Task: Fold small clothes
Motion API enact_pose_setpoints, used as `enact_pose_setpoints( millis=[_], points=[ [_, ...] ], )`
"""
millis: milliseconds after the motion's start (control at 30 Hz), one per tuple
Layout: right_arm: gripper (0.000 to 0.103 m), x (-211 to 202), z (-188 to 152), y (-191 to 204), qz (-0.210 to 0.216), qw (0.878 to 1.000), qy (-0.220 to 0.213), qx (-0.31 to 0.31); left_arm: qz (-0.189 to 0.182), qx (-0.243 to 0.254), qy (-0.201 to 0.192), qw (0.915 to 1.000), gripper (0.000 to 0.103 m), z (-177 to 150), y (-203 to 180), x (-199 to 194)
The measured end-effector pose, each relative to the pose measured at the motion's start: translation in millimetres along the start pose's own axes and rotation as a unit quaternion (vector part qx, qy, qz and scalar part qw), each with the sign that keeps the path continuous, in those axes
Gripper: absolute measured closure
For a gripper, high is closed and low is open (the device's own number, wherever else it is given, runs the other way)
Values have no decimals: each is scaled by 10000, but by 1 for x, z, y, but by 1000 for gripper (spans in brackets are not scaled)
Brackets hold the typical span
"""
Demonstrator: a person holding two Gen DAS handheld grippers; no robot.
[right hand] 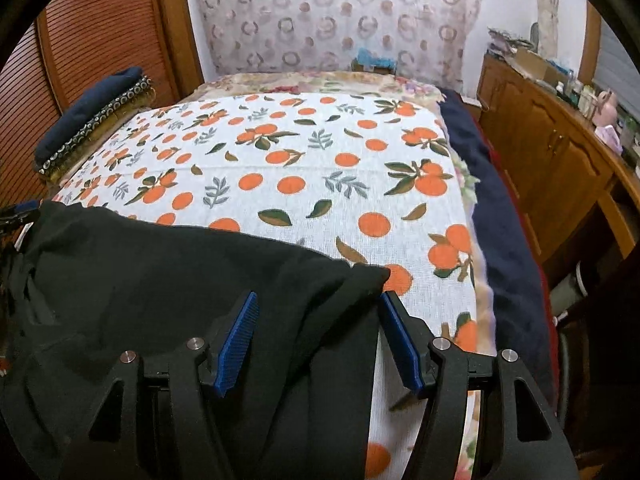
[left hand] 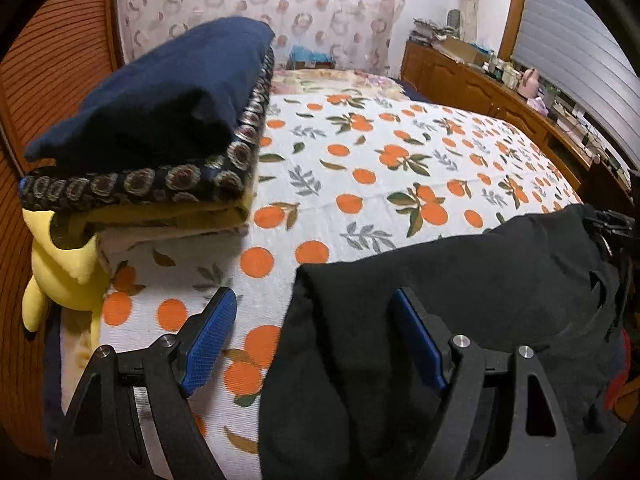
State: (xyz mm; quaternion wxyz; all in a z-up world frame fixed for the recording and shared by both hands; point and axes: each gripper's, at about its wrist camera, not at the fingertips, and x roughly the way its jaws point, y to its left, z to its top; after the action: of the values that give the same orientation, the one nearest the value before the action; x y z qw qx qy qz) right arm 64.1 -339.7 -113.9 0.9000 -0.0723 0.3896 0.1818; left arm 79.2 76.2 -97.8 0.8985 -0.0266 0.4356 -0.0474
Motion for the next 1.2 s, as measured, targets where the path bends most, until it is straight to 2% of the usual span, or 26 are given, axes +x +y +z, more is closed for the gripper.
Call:
enact_pose_setpoints(
  millis=[300,400,467,500,533,567,633,733,833,967,1200],
  points=[
    [38,4,-4,4,-10,9999,-49,-122,-66,94,76,9999,22,-2,-3,7],
    [58,3,-5,10,159,9996,-82,-221,-254,134,19,9996,43,-1,-4,5],
    [84,2,-6,15,377,9988,-67,-290,-471,168,56,9987,66,-1,-5,4],
    [87,2,-7,18,428,9985,-59,-329,-566,221,102,9981,72,-1,-7,4],
    [90,1,-8,20,434,9984,-59,-365,-664,241,138,9974,85,-2,-9,3],
    [91,-1,-9,22,437,9982,-72,-411,-781,227,141,9966,89,-3,-10,1],
    [92,-9,-11,27,490,9976,-201,-448,-856,213,34,9961,91,-4,-13,-9],
    [92,-36,-14,34,455,9962,-574,-472,-1071,78,-440,9932,92,-1,-15,-45],
    [92,-82,-12,42,247,9907,-1127,-715,-1257,78,-859,9883,92,11,-17,-85],
    [93,-147,1,49,184,9812,-1687,-919,-1292,299,-1448,9805,92,28,-27,-142],
    [93,-243,21,48,71,9636,-2451,-1070,-1218,607,-2434,9603,92,50,-46,-237]
  ],
)
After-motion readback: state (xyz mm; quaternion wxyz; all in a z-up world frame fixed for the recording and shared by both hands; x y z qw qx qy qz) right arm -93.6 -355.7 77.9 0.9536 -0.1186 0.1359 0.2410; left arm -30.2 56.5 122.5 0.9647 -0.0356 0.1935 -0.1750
